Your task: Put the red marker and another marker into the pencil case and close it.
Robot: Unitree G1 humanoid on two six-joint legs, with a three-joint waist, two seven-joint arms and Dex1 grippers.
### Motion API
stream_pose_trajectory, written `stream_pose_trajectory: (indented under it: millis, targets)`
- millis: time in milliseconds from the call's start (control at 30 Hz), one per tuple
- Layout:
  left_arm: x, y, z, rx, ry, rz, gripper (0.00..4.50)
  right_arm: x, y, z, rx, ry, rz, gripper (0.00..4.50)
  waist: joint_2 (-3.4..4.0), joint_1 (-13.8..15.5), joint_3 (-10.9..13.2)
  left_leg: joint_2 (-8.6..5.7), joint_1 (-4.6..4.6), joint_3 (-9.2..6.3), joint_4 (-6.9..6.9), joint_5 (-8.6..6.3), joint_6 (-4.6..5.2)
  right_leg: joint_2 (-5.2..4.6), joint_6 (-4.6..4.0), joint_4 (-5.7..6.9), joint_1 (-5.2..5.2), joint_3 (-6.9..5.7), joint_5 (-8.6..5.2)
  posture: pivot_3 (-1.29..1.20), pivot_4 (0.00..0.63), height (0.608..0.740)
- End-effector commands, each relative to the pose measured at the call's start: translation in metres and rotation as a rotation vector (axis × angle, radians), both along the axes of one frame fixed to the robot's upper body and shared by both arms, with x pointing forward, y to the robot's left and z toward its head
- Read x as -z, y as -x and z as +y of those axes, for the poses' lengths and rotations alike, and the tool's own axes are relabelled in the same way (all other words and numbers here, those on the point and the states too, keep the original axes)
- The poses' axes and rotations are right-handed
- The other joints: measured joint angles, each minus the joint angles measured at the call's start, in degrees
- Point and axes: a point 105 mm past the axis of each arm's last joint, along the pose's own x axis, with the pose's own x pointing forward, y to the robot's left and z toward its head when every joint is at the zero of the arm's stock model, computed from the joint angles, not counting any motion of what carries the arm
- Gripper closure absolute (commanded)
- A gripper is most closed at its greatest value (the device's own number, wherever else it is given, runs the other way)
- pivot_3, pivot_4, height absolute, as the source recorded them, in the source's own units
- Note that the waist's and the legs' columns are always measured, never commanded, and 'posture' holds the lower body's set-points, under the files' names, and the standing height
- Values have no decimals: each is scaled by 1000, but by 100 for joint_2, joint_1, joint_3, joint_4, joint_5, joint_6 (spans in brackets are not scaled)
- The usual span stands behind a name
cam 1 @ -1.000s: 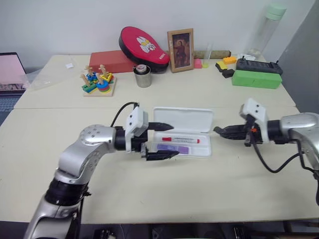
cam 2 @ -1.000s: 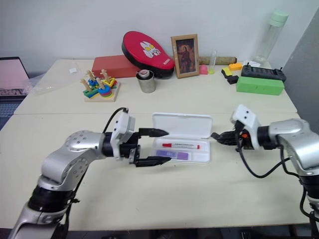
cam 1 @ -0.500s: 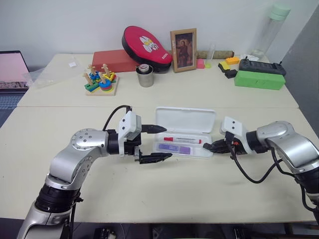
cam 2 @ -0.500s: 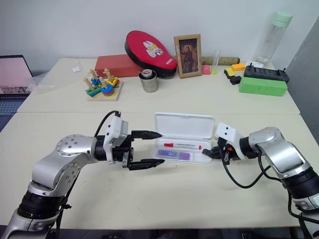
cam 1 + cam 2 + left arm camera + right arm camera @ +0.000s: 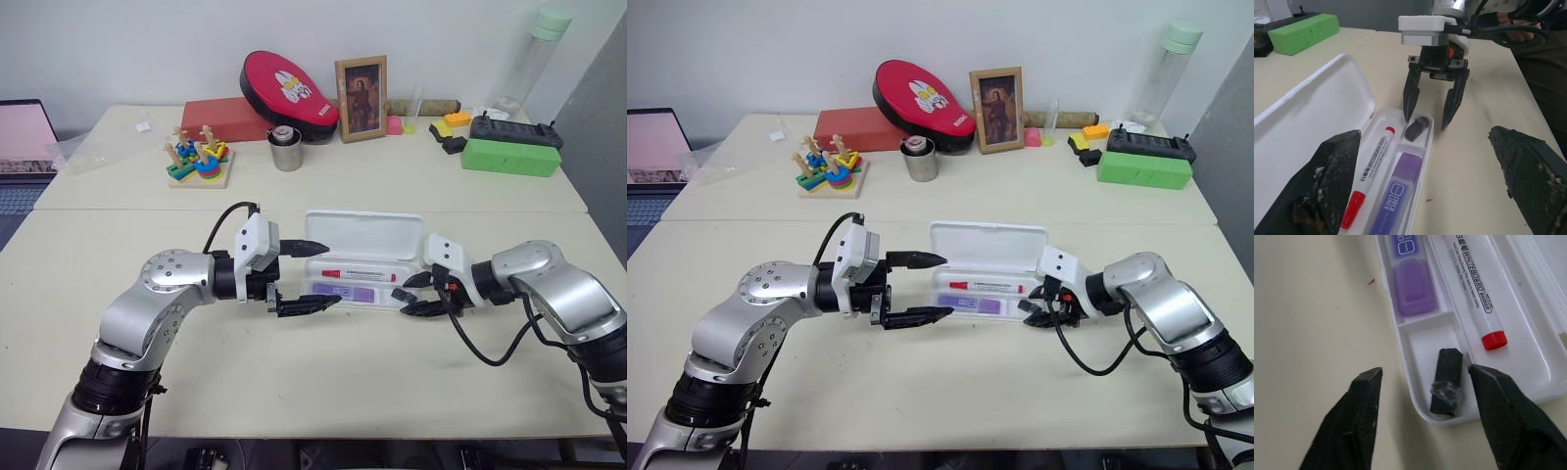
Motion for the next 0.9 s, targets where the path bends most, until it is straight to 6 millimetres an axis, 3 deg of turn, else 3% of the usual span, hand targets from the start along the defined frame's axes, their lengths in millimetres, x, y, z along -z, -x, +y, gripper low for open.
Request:
stream_pose_trajectory:
  millis: [33,100,267,433,467,633,900]
  targets:
    - [-15,-3,0,-26,41,-54,0,-29,-2,1,-33,-50,-58,527,0,0,0,0,0,0,0,0,0,0,0,0,0,0,0,0,150,740]
    - [-21,-5,2,-53,66,-61,0,-43,-4,2,-51,-89,-76,24,0,1,0,0,0,0,0,0,0,0,0,0,0,0,0,0,150,740]
    - [-37,-9,9,-132,130,-90,0,-90,-20,5,-45,-234,-145,24,0,-10,0,1,1,0,2,0,0,0,0,2,0,0,0,0,150,740]
    - [-57,-14,19,-227,208,-128,0,-126,-78,8,125,-294,-270,24,0,-30,0,1,1,0,4,1,-1,0,-1,2,1,0,0,0,150,740]
    - [-59,-15,20,-237,215,-131,0,-130,-89,9,161,-302,-277,396,0,-76,1,0,0,0,5,1,-2,0,-1,3,0,0,1,0,150,740]
    - [-64,-15,27,-283,234,-136,0,-126,-135,16,324,-248,-318,1358,-1,-149,0,0,1,-1,3,9,-12,0,-3,1,-2,1,4,0,150,740]
    - [-67,-13,32,-324,252,-135,0,-104,-141,32,236,-153,-293,3126,1,-173,2,0,-3,0,-18,12,-18,0,-4,0,-16,2,4,0,150,740]
